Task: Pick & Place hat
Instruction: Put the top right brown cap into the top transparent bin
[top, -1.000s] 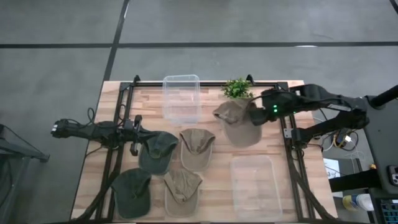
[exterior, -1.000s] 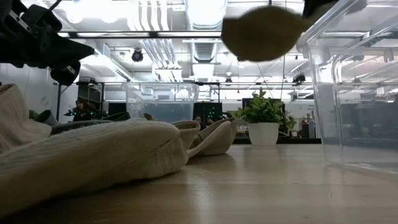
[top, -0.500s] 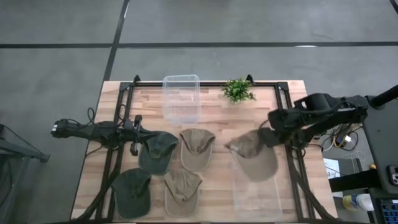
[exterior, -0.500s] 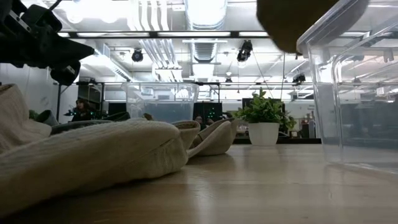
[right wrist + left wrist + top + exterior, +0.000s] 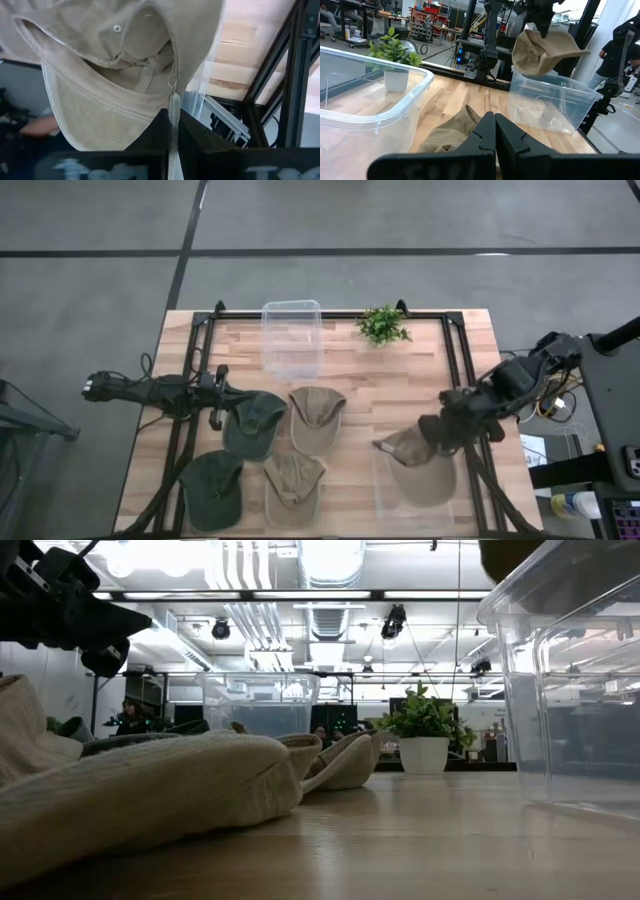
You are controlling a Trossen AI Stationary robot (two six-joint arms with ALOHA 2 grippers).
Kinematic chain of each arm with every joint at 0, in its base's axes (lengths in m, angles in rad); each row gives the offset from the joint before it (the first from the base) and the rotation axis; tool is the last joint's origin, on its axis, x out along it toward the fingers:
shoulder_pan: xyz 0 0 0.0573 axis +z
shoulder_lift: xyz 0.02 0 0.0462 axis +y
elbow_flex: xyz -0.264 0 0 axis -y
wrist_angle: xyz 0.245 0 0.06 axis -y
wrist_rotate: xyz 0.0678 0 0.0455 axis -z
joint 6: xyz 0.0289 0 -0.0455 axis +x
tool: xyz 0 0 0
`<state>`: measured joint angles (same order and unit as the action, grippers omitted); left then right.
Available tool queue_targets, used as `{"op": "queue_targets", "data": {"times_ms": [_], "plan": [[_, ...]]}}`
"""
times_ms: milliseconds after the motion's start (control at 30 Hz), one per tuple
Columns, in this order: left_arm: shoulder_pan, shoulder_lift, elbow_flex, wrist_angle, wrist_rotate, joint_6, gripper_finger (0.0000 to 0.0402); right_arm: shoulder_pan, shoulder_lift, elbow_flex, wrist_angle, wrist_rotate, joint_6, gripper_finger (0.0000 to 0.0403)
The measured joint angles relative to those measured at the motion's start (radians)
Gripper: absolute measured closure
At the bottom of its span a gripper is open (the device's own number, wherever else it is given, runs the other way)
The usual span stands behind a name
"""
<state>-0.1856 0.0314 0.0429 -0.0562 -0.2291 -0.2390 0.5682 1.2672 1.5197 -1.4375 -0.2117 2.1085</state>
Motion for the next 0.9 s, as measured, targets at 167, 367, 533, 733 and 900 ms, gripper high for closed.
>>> {"op": "queue_targets", "data": {"times_ms": [167,367,533,733,900], "plan": [[0.000,0.003,0.000,0.003,0.000,0.000,0.0401,0.011,0.078,0.000,0.013,-0.007,0.006,0.0390],[0.000,0.003,0.000,0.004,0.000,0.000,0.0401,0.010,0.167,0.000,0.014,-0.025,-0.012,0.0390],[0.000,0.004,0.000,0.004,0.000,0.000,0.0401,0.010,0.237,0.000,0.013,-0.053,-0.018,0.0390],[0.000,0.004,0.000,0.004,0.000,0.000,0.0401,0.011,0.305,0.000,0.011,-0.059,-0.026,0.0390],[0.000,0.004,0.000,0.005,0.000,0.000,0.0401,0.010,0.369,-0.001,-0.017,-0.060,-0.051,0.0390]]}}
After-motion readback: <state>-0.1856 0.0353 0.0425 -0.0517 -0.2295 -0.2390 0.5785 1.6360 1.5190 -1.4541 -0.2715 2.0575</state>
